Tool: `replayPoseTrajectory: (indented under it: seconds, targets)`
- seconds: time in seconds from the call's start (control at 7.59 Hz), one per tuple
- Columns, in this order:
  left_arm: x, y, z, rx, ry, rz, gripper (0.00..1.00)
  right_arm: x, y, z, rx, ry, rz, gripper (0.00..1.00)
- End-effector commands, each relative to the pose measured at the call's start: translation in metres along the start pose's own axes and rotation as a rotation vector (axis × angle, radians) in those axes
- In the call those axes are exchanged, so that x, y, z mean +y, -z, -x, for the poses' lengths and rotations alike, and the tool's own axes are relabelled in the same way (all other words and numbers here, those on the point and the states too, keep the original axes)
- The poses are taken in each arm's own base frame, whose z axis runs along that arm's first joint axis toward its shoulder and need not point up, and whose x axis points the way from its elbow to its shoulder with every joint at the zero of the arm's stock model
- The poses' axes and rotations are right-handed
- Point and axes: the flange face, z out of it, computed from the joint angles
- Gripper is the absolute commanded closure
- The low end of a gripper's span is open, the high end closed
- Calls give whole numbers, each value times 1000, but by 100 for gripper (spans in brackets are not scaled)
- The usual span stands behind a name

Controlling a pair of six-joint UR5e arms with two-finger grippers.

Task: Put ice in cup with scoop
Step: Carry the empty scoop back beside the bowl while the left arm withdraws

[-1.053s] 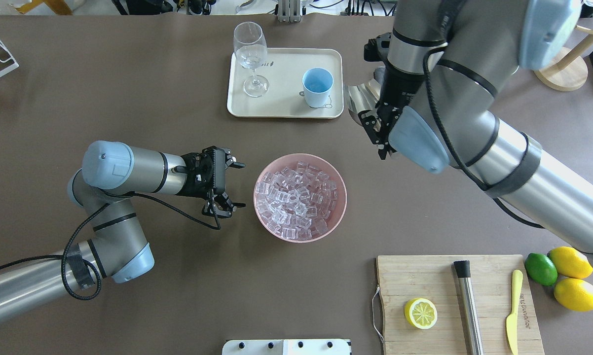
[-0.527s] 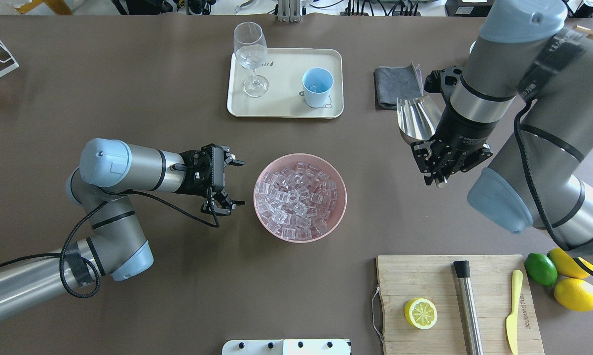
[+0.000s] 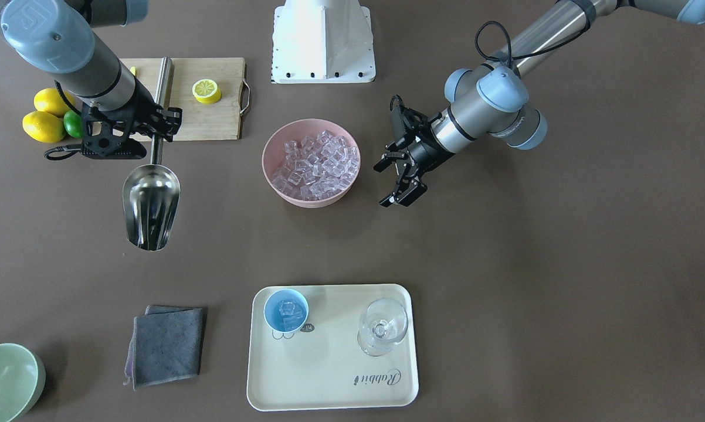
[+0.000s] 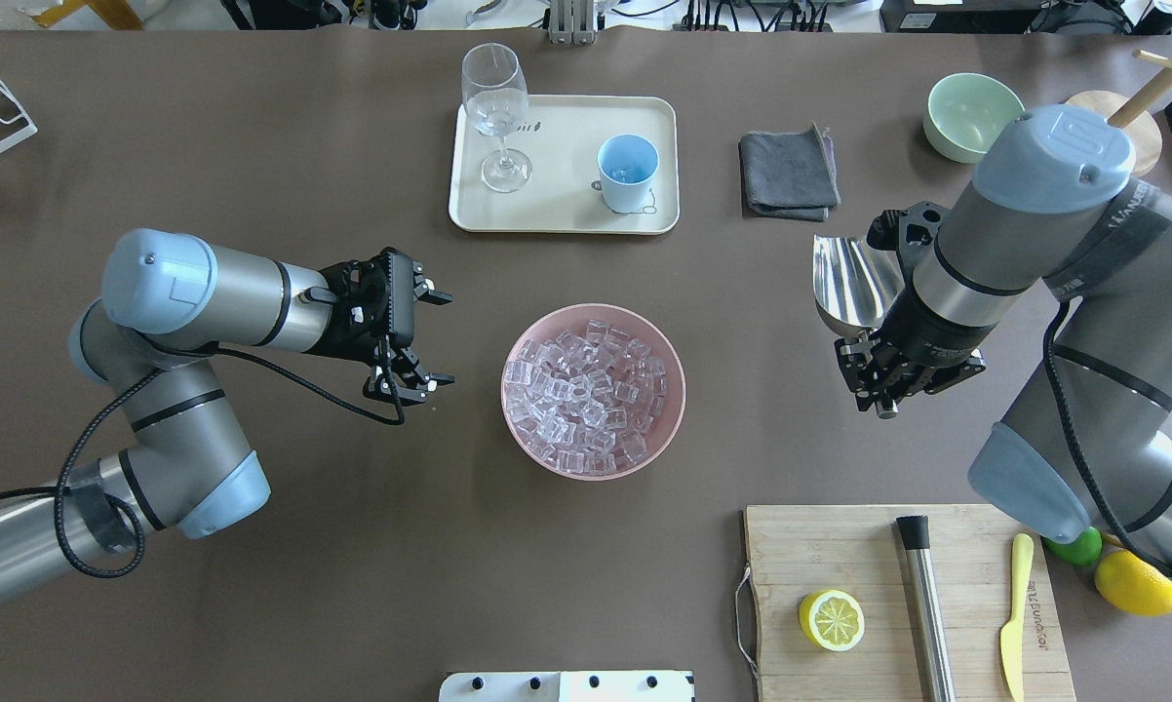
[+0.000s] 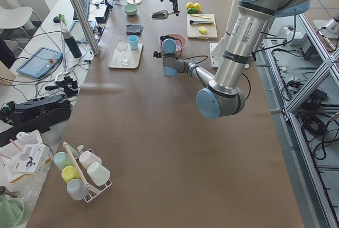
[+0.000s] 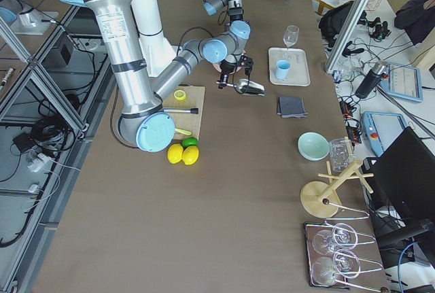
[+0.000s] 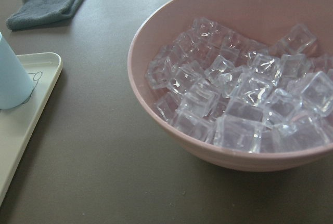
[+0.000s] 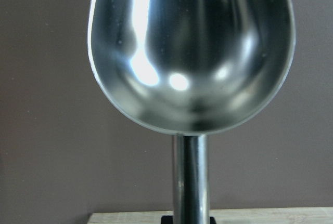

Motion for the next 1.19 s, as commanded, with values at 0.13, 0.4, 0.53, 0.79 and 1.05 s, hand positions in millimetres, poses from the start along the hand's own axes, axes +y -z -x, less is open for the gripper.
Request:
replayPoseTrajectory:
  seconds: [0.13, 0.4, 0.53, 0.79, 1.05]
  targets:
    - [-6, 84, 30, -44, 146, 235, 2, 6, -49, -9, 37, 22, 5, 100]
    - [9, 138, 46, -69, 240, 334, 2, 1, -69, -10, 47, 37, -3, 100]
    - [23, 155, 60, -60, 302, 375, 2, 1, -74, -11, 58, 32, -4, 100]
    - [73, 210, 89, -93, 431, 424, 2, 7, -82, -17, 70, 31, 10, 100]
    - [133, 267, 109, -190, 539, 475, 2, 15, -94, -33, 46, 24, -1, 100]
